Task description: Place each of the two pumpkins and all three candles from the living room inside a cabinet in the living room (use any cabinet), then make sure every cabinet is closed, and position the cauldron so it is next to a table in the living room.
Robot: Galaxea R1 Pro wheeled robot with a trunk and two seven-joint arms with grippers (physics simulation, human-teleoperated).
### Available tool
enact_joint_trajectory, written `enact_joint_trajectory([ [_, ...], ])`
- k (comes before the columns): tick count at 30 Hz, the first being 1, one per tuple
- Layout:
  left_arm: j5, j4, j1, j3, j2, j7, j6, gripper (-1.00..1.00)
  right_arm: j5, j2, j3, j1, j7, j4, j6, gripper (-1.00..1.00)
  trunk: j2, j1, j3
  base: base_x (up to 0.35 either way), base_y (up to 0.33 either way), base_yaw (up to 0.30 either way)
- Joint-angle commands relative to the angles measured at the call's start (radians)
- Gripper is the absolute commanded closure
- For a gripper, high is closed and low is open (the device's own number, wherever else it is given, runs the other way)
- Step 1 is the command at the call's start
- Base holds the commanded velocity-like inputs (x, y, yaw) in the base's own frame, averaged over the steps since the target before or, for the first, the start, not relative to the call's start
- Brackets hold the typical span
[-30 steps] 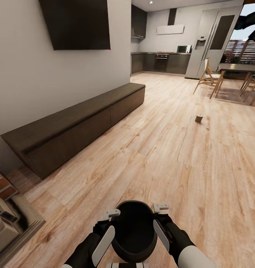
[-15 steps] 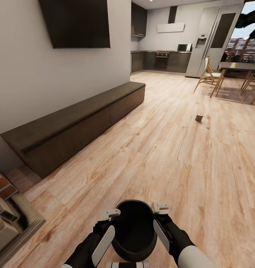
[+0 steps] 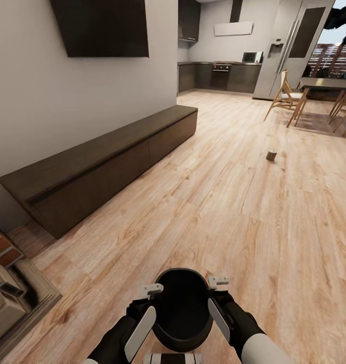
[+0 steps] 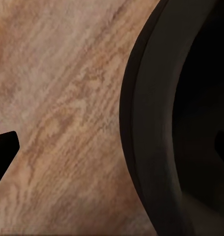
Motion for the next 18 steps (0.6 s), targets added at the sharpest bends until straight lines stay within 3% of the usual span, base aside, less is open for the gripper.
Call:
enact_joint_trajectory([
  [1,0.008,-0.001,-0.001,-0.001,0.000,0.008,0.002,-1.00,-0.010,-0.001,0.006,0.000,-0.009,-0.001,0.004,-1.00,-0.001,0.000,-0.005,0.000,0.000,0.000],
  [12,0.008,-0.001,-0.001,-0.001,0.000,0.008,0.001,-1.00,-0.010,-0.001,0.006,0.000,-0.009,-0.001,0.004,-1.00,-0.001,0.001,-0.009,0.000,0.000,0.000],
  [18,0.008,-0.001,-0.001,-0.001,0.000,0.008,0.001,-1.00,-0.010,-0.001,0.006,0.000,-0.009,-0.001,0.004,-1.00,-0.002,0.003,-0.032,0.000,0.000,0.000],
])
